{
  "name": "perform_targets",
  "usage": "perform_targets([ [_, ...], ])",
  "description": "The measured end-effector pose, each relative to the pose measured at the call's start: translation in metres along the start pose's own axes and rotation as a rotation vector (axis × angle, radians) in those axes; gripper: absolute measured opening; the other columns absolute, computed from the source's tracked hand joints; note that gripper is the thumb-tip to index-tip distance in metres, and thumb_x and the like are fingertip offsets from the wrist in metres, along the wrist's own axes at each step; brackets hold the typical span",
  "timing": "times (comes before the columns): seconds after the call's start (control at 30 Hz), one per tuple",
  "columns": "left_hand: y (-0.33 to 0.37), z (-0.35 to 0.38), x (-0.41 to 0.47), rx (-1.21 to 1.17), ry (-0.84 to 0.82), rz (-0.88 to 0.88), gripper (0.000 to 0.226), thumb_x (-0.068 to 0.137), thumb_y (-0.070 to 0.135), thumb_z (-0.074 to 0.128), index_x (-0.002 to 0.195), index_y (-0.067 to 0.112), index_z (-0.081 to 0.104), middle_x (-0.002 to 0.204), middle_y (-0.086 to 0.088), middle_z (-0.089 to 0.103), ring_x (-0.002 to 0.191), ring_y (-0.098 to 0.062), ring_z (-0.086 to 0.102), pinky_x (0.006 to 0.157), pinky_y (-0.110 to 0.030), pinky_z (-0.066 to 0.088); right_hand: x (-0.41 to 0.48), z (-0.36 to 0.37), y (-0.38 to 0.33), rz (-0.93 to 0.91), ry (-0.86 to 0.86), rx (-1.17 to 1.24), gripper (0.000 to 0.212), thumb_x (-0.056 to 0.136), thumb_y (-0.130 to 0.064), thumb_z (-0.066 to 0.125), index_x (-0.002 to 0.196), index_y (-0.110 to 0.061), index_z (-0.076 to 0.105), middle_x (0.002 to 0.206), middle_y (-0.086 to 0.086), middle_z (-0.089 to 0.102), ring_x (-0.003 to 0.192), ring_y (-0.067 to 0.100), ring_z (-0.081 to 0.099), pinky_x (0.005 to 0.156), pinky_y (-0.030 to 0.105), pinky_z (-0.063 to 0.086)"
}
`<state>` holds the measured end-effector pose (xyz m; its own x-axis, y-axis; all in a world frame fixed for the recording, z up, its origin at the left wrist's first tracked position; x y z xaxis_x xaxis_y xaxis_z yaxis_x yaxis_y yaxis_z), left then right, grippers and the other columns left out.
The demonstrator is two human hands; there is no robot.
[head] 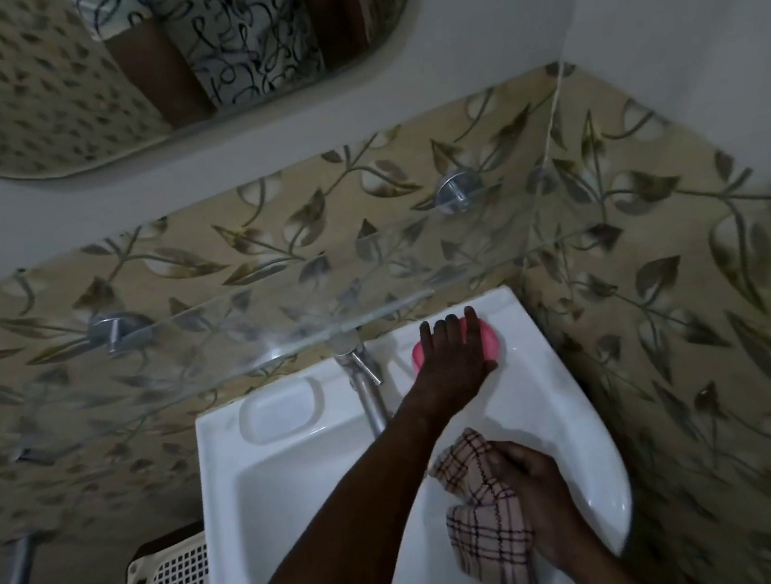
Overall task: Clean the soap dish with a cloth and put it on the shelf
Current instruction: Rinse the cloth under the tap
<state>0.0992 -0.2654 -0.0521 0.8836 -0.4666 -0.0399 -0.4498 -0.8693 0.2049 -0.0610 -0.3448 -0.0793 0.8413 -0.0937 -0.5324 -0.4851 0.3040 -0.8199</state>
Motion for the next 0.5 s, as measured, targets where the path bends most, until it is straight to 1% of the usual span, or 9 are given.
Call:
perform_targets([
  [0.1,-0.009,0.009,0.007,0.031,-0.075,0.002,0.084,0.093,0.039,0.058,0.153,-0.001,0.013,0.149,-0.031,0.032,0.139,-0.045,0.029,0.115,-0.063,0.012,0.001,-0.003,0.006,0.008,0.014,0.056,0.018,0.093,-0.004,0.057,0.102,-0.007,0.073,0.096,0.012,0.078,0.093,0.031,0.073,0.081,0.04,0.057],
  [0.13,-0.012,0.013,0.008,0.025,-0.092,-0.01,0.083,0.094,0.037,0.056,0.154,0.001,0.01,0.152,-0.028,0.028,0.142,-0.043,0.024,0.116,-0.062,0.009,0.001,-0.004,0.007,0.01,0.017,0.069,0.018,0.094,-0.005,0.057,0.102,-0.007,0.073,0.096,0.013,0.077,0.093,0.033,0.072,0.083,0.043,0.057],
  [0.23,-0.02,0.021,0.006,0.019,-0.108,-0.021,0.083,0.094,0.031,0.058,0.155,0.002,0.009,0.157,-0.024,0.022,0.147,-0.04,0.016,0.117,-0.06,0.008,0.004,-0.006,0.008,0.042,0.027,0.115,0.02,0.095,-0.01,0.055,0.106,-0.007,0.072,0.1,0.016,0.076,0.095,0.037,0.071,0.09,0.053,0.055],
  [0.4,-0.029,0.022,0.001,0.02,-0.034,-0.048,0.082,0.094,0.025,0.059,0.155,0.005,0.009,0.163,-0.02,0.011,0.151,-0.036,0.004,0.118,-0.059,0.002,0.005,-0.006,-0.003,0.09,-0.029,0.261,0.027,0.096,-0.013,0.052,0.115,-0.003,0.067,0.111,0.023,0.071,0.105,0.042,0.067,0.096,0.057,0.05],
  [0.47,-0.026,0.011,-0.005,-0.107,0.035,-0.059,0.077,0.095,0.023,0.058,0.155,0.005,0.013,0.163,-0.021,0.011,0.151,-0.036,0.004,0.12,-0.057,0.004,0.007,-0.008,-0.009,0.092,-0.075,0.32,0.031,0.093,-0.015,0.054,0.118,-0.001,0.065,0.116,0.026,0.069,0.109,0.044,0.064,0.098,0.057,0.048],
  [0.5,-0.022,0.002,-0.013,-0.235,0.076,-0.091,0.07,0.097,0.022,0.054,0.154,0.005,0.017,0.162,-0.021,0.013,0.15,-0.035,0.008,0.122,-0.053,0.009,0.008,-0.009,-0.012,0.092,-0.097,0.335,0.033,0.091,-0.017,0.056,0.118,0.0,0.065,0.117,0.027,0.068,0.11,0.044,0.063,0.098,0.056,0.048],
])
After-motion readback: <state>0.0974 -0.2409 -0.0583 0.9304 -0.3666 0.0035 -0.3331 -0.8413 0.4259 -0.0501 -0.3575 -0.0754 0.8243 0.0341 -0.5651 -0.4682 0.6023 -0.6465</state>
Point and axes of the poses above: each hand's wrist, its own x-axis towards the middle knuckle, its own z-axis out of the palm, y = z × x, the point moved 3 cm from there along x, towards the middle knuckle
